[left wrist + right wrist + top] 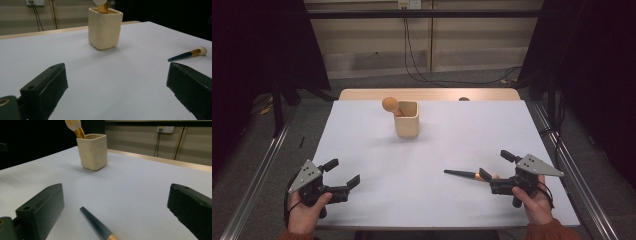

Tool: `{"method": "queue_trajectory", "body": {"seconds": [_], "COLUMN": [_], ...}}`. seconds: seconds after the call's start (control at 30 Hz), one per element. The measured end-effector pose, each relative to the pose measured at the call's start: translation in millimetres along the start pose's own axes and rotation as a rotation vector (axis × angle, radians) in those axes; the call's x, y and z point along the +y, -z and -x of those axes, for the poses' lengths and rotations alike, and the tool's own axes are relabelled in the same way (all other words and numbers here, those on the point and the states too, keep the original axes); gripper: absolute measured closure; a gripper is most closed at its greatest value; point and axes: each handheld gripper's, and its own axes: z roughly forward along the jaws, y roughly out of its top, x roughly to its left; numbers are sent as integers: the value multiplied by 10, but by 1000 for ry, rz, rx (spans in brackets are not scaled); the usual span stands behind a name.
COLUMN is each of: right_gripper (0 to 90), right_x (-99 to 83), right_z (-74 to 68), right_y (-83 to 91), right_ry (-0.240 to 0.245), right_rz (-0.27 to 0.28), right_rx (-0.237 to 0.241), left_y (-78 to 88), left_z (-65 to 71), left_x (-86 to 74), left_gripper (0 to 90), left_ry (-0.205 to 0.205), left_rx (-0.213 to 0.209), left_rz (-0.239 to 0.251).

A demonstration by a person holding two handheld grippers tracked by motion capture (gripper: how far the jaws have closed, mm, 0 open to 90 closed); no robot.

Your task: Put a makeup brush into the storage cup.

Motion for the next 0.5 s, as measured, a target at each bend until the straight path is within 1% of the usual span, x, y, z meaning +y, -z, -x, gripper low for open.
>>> {"method": "queue_trajectory", "body": {"seconds": [0.03,0.13,0.17,0.27,0.37,0.4,0.5], "right_gripper": [6,1,4,0,5,5,8], "right_x": [8,20,25,69,120,137,174], "right_z": [-1,4,11,42,78,90,112], "right_y": [-16,-47,-54,-94,-154,-180,-235], "right_ry": [0,9,18,19,23,29,37], "right_rz": [-7,-25,-30,-57,-84,-98,-118], "right_rx": [9,21,20,37,60,61,69], "left_y": [-2,-15,-21,-21,-8,-8,-7], "left_z": [11,24,19,3,-30,-36,-52], "left_x": [2,7,6,6,15,8,-14], "left_gripper": [32,32,32,32,34,35,36], "left_ry": [-6,-7,-8,-6,-31,-20,-15], "left_rx": [3,-1,1,2,6,6,6], "left_rz": [-2,-1,-4,-4,-6,-1,-11]}}
